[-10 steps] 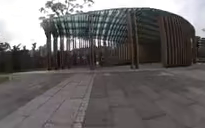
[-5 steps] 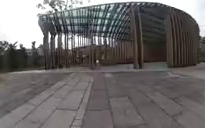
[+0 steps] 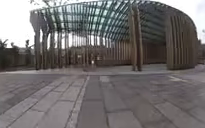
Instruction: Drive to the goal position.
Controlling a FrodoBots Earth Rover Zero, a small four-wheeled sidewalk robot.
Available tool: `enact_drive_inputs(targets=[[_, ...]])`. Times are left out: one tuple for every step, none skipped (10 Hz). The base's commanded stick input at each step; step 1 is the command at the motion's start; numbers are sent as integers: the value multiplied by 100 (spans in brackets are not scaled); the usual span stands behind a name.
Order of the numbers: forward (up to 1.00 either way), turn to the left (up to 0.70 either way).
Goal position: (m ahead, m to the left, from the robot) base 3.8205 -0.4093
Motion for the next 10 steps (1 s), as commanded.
enact_drive_inputs(targets=[[85, 0], [85, 0], [85, 0], [85, 0], [85, 0], [85, 0], [85, 0], [85, 0], [85, 0], [85, 0]])
